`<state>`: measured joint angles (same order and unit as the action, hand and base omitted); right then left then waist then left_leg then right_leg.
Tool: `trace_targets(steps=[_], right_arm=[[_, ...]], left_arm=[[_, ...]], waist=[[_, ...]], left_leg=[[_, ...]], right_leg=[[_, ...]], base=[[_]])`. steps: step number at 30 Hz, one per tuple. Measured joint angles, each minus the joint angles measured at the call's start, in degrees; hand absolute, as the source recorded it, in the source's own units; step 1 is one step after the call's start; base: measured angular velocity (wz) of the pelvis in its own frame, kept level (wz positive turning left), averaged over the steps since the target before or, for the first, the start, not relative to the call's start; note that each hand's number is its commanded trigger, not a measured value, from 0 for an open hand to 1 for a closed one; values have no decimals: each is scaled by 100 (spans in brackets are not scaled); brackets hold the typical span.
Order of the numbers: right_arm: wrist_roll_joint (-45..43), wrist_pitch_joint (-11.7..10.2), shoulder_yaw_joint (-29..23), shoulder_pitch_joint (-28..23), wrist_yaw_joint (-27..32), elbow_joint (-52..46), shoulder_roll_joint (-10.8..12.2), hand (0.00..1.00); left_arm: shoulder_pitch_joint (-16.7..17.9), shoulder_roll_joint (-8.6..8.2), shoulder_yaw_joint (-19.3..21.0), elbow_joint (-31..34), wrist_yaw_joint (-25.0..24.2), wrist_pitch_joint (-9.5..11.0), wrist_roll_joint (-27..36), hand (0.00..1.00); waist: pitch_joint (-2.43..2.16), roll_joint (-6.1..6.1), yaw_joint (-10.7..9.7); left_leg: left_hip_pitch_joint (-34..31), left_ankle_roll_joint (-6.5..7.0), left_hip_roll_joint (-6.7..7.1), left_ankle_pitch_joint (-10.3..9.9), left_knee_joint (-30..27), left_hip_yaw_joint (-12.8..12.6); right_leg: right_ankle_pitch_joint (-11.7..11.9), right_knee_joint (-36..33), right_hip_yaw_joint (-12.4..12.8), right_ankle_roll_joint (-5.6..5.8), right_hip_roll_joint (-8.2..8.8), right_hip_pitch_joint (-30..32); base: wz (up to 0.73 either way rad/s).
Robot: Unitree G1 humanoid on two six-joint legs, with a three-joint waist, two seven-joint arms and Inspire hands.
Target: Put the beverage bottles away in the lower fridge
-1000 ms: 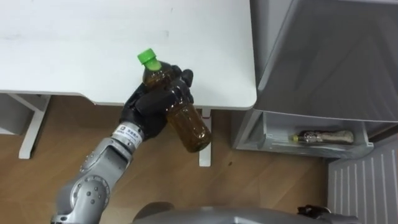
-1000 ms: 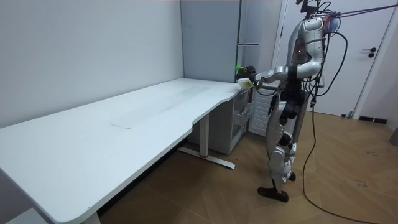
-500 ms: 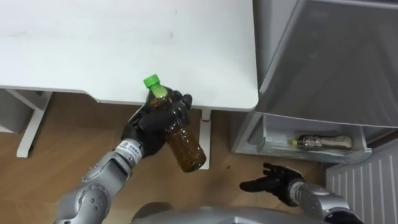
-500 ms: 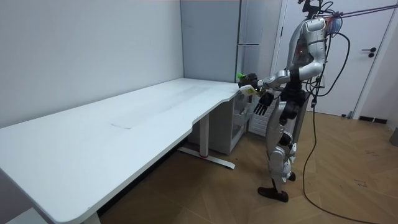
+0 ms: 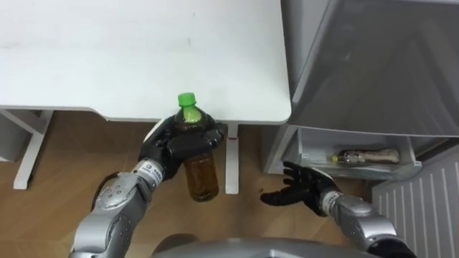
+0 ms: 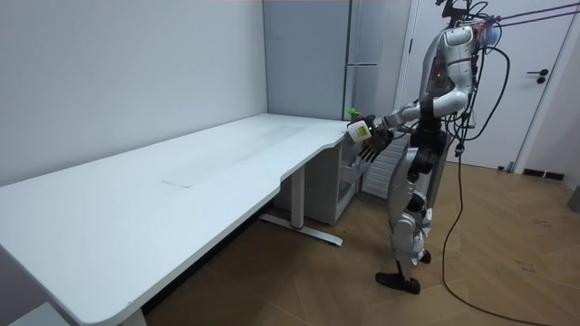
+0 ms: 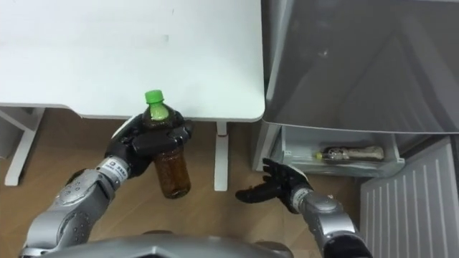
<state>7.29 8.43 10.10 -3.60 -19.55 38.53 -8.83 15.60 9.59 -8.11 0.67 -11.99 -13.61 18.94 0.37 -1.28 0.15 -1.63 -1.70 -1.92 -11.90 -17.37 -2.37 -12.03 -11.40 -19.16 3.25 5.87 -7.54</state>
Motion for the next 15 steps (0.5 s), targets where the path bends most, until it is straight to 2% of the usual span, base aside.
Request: trace_targets(steps=[4, 7, 15], right_arm=[[4, -148, 60, -120, -445, -555, 26, 0], [16, -221, 170, -220, -707, -843, 21, 0], [125, -246, 456, -238, -1398, -1137, 3, 0]], left_arm=[[-34, -6, 4, -1, 6, 164, -270, 100], [-34, 12, 10, -1, 38, 309, -296, 100], [-59, 2, 3, -2, 174, 580, -298, 100]], waist=[[33, -57, 26], [38, -69, 21], [56, -38, 63]], left_leg=[[16, 0, -7, 0, 6, -5], [19, 1, -8, 0, 0, -17], [9, 0, -34, -1, 21, -27]], right_leg=[[0, -29, 14, 0, 1, 16], [2, -31, 23, -1, 2, 10], [9, -50, 45, -14, -14, 28]], base=[[0], [0], [-1]])
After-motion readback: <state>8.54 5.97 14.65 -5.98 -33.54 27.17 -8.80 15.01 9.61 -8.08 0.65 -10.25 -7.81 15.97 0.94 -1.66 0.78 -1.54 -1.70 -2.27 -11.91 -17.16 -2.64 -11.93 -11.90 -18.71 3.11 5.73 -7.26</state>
